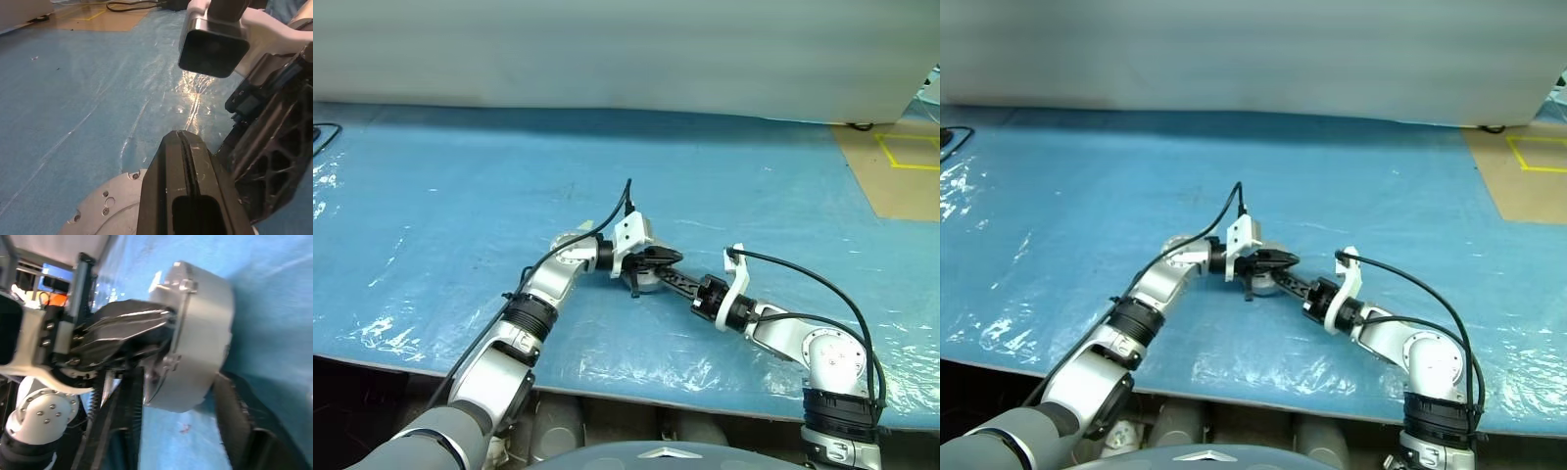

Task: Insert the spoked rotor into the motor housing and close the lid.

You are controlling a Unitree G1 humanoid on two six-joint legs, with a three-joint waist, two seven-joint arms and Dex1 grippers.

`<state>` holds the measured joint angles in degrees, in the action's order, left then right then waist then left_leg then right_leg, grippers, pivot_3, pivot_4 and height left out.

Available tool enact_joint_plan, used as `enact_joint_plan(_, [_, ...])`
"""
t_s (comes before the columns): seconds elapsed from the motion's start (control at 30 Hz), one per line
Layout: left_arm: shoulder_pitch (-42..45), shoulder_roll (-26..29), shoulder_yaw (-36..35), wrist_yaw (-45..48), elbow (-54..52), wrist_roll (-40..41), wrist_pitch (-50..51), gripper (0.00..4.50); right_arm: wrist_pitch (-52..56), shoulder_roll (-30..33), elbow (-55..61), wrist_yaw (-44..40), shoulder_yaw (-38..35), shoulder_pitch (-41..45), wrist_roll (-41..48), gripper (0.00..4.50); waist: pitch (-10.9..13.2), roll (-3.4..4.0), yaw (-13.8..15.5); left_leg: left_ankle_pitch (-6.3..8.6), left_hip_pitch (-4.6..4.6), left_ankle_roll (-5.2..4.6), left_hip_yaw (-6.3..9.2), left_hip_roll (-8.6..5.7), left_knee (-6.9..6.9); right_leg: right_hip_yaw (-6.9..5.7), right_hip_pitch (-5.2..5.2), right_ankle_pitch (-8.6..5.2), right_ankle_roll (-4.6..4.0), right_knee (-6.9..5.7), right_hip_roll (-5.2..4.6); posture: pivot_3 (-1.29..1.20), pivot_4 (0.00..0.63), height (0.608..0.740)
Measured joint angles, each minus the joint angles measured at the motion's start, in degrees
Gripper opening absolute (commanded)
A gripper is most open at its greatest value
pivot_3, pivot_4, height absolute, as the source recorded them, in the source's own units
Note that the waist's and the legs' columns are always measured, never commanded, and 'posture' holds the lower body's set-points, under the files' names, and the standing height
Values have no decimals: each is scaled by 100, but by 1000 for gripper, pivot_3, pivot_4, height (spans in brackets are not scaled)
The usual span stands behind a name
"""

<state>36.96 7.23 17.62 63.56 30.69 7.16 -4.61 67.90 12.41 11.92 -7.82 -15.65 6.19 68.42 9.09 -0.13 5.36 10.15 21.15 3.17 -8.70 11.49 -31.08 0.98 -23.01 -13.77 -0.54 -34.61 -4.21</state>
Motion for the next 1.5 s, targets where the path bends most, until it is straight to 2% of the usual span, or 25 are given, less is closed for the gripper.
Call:
enact_joint_plan(0.07, [50,3,-24,-12,14,12,-21,0,-38,-3,2,9,-4,45,64,1148,-3,3,13,0,-2,0,0,-1,0,-1,4,1,2,0,-1,0,150,740])
enact_joint_plan(0.47, [154,-115,-254,-366,369,44,-335,0,-130,-11,-35,82,-5,57,158,1148,-2,2,14,0,3,0,1,-1,-1,-1,2,2,5,1,-2,0,150,740])
enact_joint_plan(0.6, [507,-202,-935,-1318,1163,87,-676,0,-151,-17,-39,83,-44,61,259,1148,4,0,8,0,30,0,8,-1,-6,-7,-19,7,12,0,1,0,150,740])
enact_joint_plan(0.8, [807,-178,-1593,-1742,1612,302,-773,0,-310,-180,-204,274,-197,98,522,1146,6,-3,32,-1,72,1,29,1,-6,-54,-32,10,15,1,0,0,150,740])
enact_joint_plan(0.97, [804,-250,-2186,-1909,1711,834,-158,0,-820,-576,-449,689,-641,248,1285,1146,20,1,25,-1,88,1,34,6,-12,-74,-41,11,13,-2,-3,0,150,740])
enact_joint_plan(1.13, [492,-238,-2684,-1588,1222,1788,1472,0,-1367,-661,-457,1007,-887,437,1990,1146,21,2,22,-1,87,1,34,8,-12,-76,-40,9,10,-3,-4,0,150,740])
enact_joint_plan(1.23, [257,-229,-2853,-1542,752,2235,2279,890,-1605,-675,-535,1143,-910,444,2247,1145,22,3,18,-1,89,1,34,9,-11,-78,-41,8,8,-2,-4,0,150,740])
enact_joint_plan(1.4, [-23,-319,-3081,-1659,-15,2990,3590,2678,-1994,-703,-661,1203,-944,519,2466,1145,27,7,18,-1,92,1,34,10,-16,-81,-40,8,8,-5,-5,0,150,740])
enact_joint_plan(1.5, [-51,-396,-3218,-1884,-218,3296,4042,3758,-2092,-702,-660,1199,-927,546,2630,1145,27,7,19,-1,92,0,34,10,-18,-81,-40,8,9,-6,-4,0,150,740])
